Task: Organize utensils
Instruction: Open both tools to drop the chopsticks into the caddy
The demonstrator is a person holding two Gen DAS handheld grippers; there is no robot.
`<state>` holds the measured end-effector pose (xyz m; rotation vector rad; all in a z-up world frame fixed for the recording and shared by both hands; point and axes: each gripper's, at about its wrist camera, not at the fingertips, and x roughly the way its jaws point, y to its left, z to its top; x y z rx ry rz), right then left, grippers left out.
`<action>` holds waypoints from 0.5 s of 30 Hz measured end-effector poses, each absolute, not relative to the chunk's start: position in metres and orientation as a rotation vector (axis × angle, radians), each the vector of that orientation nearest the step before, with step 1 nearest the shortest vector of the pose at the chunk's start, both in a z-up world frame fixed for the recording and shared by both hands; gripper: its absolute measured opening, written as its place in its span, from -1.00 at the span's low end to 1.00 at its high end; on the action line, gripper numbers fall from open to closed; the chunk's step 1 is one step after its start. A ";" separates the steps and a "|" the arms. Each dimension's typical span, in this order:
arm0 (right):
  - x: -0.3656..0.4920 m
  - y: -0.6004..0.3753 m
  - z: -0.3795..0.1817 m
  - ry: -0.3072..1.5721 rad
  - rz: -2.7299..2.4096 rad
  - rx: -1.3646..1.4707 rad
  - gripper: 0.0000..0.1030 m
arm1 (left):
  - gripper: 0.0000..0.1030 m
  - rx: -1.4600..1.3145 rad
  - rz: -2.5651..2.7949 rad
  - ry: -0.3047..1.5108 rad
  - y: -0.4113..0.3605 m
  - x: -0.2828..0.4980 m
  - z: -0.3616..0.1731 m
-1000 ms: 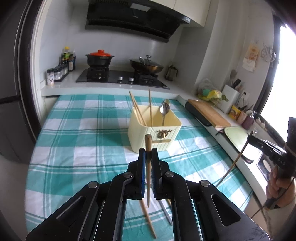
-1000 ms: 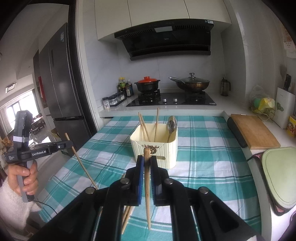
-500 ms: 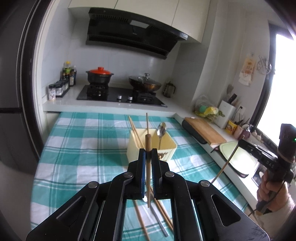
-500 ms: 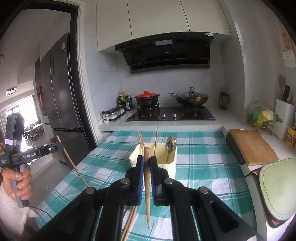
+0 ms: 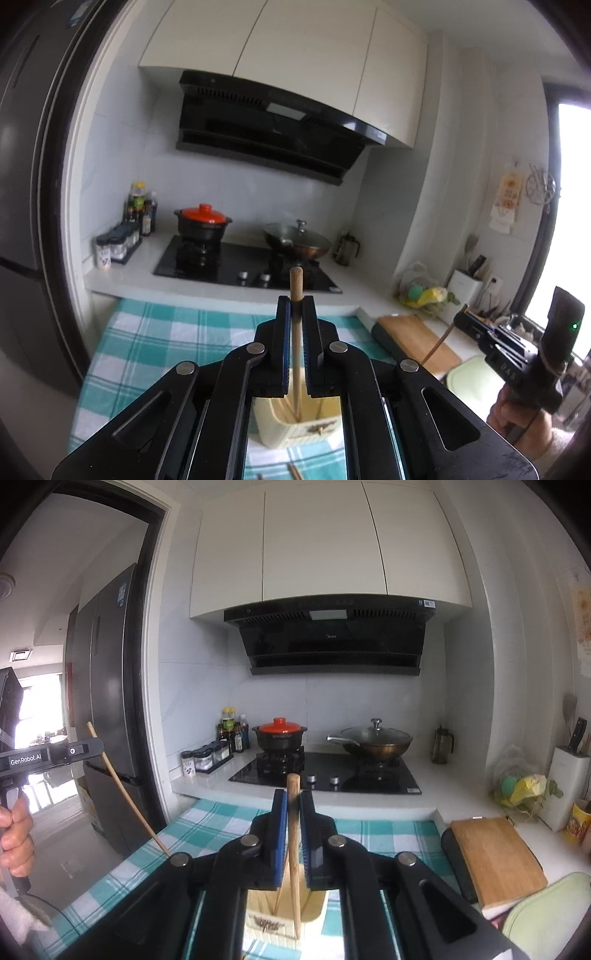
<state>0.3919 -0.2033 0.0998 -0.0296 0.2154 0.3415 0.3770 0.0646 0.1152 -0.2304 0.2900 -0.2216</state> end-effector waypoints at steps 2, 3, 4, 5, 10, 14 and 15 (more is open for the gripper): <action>0.413 -0.199 0.099 0.206 0.351 -0.019 -0.86 | -0.92 -0.231 -0.214 0.303 0.058 0.402 0.112; 0.423 -0.196 0.097 0.206 0.355 -0.015 -0.86 | -0.92 -0.236 -0.207 0.317 0.055 0.415 0.108; 0.435 -0.193 0.092 0.218 0.365 -0.011 -0.86 | -0.92 -0.241 -0.206 0.336 0.053 0.427 0.103; 0.446 -0.191 0.086 0.236 0.372 -0.009 -0.86 | -0.92 -0.246 -0.206 0.365 0.049 0.441 0.095; 0.506 -0.180 0.042 0.428 0.391 -0.001 -0.86 | -0.92 -0.247 -0.207 0.512 0.030 0.499 0.053; 0.549 -0.180 0.001 0.600 0.405 0.051 -0.86 | -0.92 -0.216 -0.214 0.633 0.012 0.533 0.013; 0.555 -0.180 -0.007 0.626 0.397 0.062 -0.86 | -0.92 -0.208 -0.208 0.654 0.007 0.538 0.006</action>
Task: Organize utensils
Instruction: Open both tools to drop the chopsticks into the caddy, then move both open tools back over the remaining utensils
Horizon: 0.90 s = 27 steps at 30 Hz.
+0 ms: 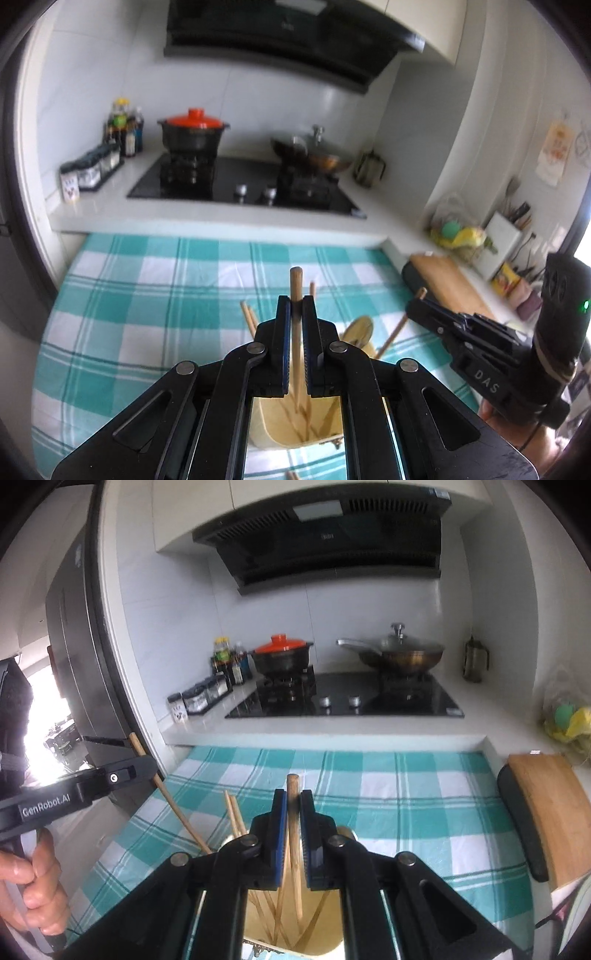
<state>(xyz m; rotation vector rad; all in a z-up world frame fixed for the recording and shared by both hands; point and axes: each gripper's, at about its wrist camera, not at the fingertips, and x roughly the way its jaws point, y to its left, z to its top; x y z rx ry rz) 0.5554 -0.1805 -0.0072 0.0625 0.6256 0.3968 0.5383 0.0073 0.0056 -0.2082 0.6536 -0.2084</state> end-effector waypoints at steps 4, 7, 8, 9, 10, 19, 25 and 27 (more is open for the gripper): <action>0.578 -0.178 -0.033 0.708 0.389 0.087 -0.79 | -0.91 -0.181 -0.206 0.725 -0.007 0.556 -0.021; 0.584 -0.177 -0.042 0.716 0.379 0.092 -0.49 | -0.57 -0.170 -0.202 0.765 -0.012 0.561 -0.029; 0.582 -0.178 -0.041 0.702 0.375 0.099 -0.23 | -0.26 -0.171 -0.209 0.766 -0.011 0.559 -0.029; 0.578 -0.179 -0.038 0.684 0.376 0.107 -0.17 | -0.15 -0.171 -0.207 0.755 -0.008 0.554 -0.027; 0.574 -0.181 -0.035 0.671 0.383 0.113 -0.17 | 0.00 -0.164 -0.199 0.743 -0.004 0.547 -0.024; 0.457 -0.189 -0.017 0.622 0.462 -0.056 -0.16 | 0.45 0.002 -0.224 0.795 0.040 0.438 -0.011; 0.352 -0.199 -0.049 0.675 0.473 -0.154 -0.16 | 0.48 0.079 -0.230 0.843 0.050 0.333 -0.044; 0.320 -0.204 -0.064 0.686 0.458 -0.158 -0.16 | 0.48 0.073 -0.219 0.846 0.048 0.305 -0.058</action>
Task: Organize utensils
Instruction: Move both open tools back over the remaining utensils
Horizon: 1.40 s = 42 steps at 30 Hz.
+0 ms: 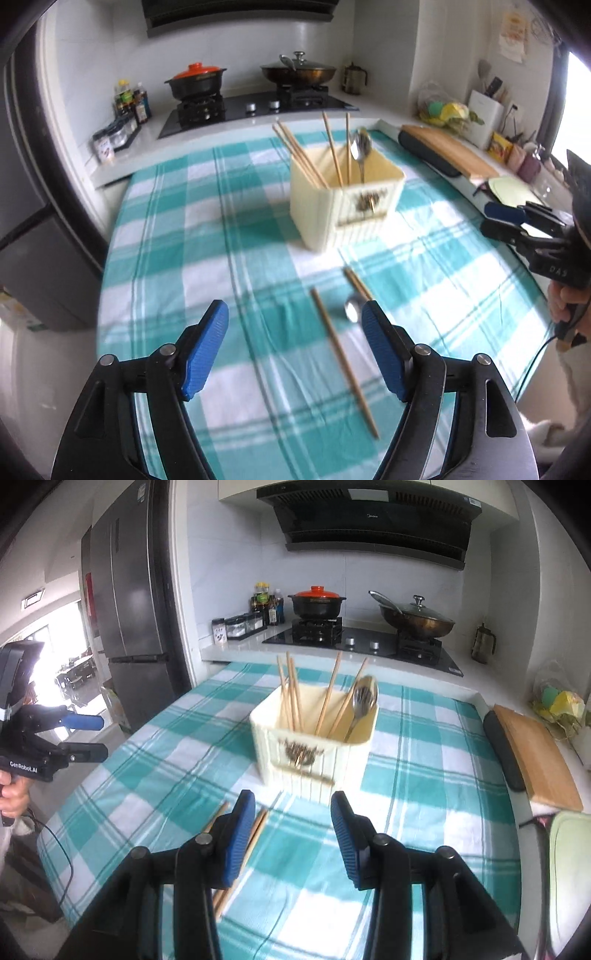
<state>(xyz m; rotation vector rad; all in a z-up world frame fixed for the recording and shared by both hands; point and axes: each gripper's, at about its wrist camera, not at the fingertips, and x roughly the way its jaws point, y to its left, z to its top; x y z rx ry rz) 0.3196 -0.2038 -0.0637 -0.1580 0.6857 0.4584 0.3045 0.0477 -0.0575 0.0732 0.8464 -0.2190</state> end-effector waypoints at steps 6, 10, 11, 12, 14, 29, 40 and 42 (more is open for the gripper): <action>0.255 -0.213 -0.119 0.828 0.414 -0.033 -0.16 | 0.57 0.005 -0.223 0.815 0.031 0.249 -0.084; 0.227 -0.210 -0.139 0.852 0.369 -0.057 -0.16 | 0.57 -0.070 -0.231 0.803 0.020 0.234 -0.095; 0.222 -0.210 -0.140 0.844 0.356 -0.066 -0.16 | 0.57 -0.086 -0.234 0.799 0.017 0.231 -0.097; 0.217 -0.210 -0.141 0.836 0.346 -0.068 -0.16 | 0.57 -0.100 -0.236 0.797 0.015 0.228 -0.100; 0.211 -0.212 -0.140 0.826 0.334 -0.045 -0.15 | 0.57 -0.125 -0.246 0.800 0.011 0.222 -0.104; 0.195 -0.190 -0.138 0.822 0.342 -0.058 -0.15 | 0.62 -0.092 -0.220 0.796 0.001 0.196 -0.112; 0.196 -0.189 -0.137 0.812 0.332 -0.067 -0.15 | 0.63 -0.112 -0.183 0.797 0.012 0.199 -0.115; 0.197 -0.189 -0.138 0.813 0.330 -0.070 -0.15 | 0.64 -0.116 -0.175 0.798 0.014 0.200 -0.116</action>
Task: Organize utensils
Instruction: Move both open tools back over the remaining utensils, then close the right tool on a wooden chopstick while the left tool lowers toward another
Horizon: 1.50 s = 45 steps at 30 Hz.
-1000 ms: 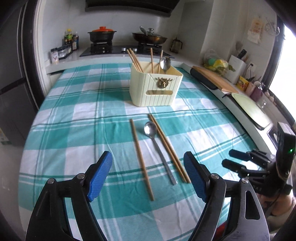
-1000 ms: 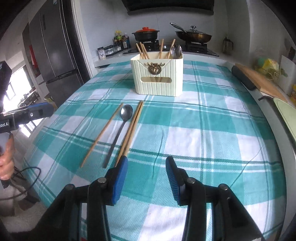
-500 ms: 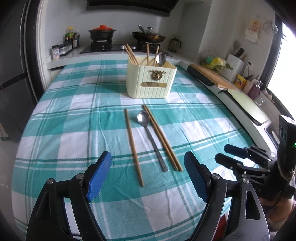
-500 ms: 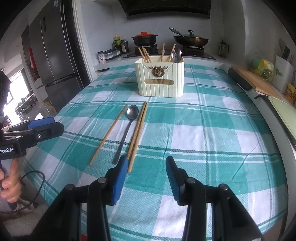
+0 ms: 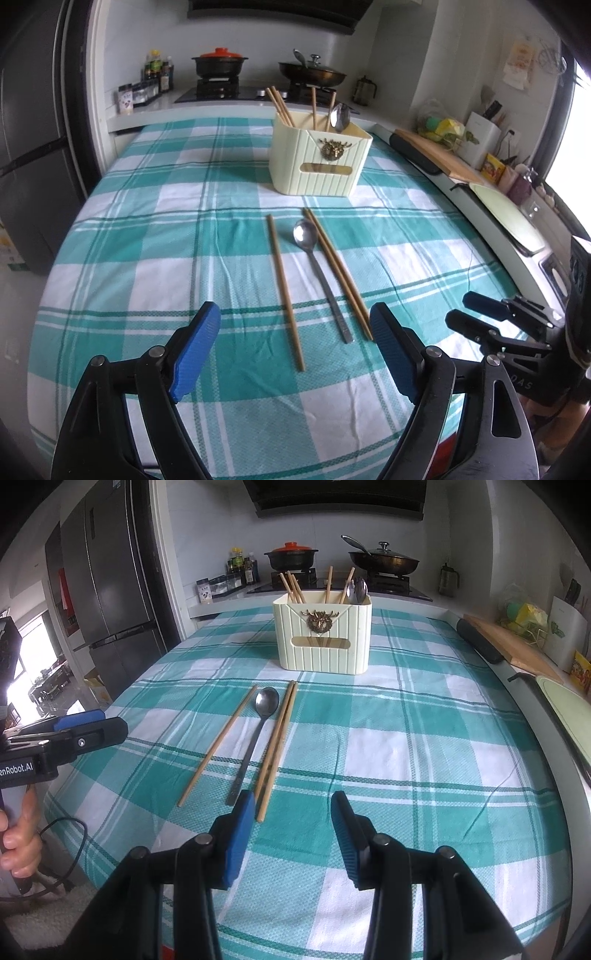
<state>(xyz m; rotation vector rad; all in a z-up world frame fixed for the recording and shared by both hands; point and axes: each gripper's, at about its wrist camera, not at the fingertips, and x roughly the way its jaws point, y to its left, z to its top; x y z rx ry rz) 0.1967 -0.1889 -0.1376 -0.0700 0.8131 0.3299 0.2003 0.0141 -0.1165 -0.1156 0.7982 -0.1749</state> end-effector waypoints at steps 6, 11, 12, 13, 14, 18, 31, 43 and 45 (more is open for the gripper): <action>0.198 -0.188 -0.139 0.817 0.332 -0.077 -0.15 | 0.64 -0.127 -0.148 0.805 0.022 0.203 -0.120; 0.199 -0.187 -0.141 0.822 0.329 -0.082 -0.15 | 0.65 -0.138 -0.130 0.807 0.029 0.205 -0.122; 0.199 -0.188 -0.142 0.822 0.328 -0.083 -0.15 | 0.65 -0.140 -0.126 0.807 0.030 0.205 -0.122; 0.199 -0.188 -0.142 0.822 0.328 -0.084 -0.15 | 0.65 -0.144 -0.121 0.807 0.032 0.205 -0.123; 0.200 -0.188 -0.142 0.823 0.326 -0.085 -0.15 | 0.65 -0.148 -0.117 0.808 0.034 0.206 -0.123; 0.201 -0.192 -0.142 0.821 0.317 -0.076 -0.15 | 0.66 -0.170 -0.094 0.816 0.042 0.208 -0.125; 0.237 -0.195 -0.152 0.847 0.324 -0.053 -0.16 | 0.71 -0.194 -0.080 0.841 0.054 0.218 -0.136; 0.320 -0.149 -0.190 1.005 0.446 -0.073 -0.62 | 0.72 -0.095 -0.112 0.946 0.030 0.278 -0.170; 0.332 -0.142 -0.195 1.032 0.456 -0.081 -0.62 | 0.72 -0.073 -0.116 0.964 0.026 0.286 -0.178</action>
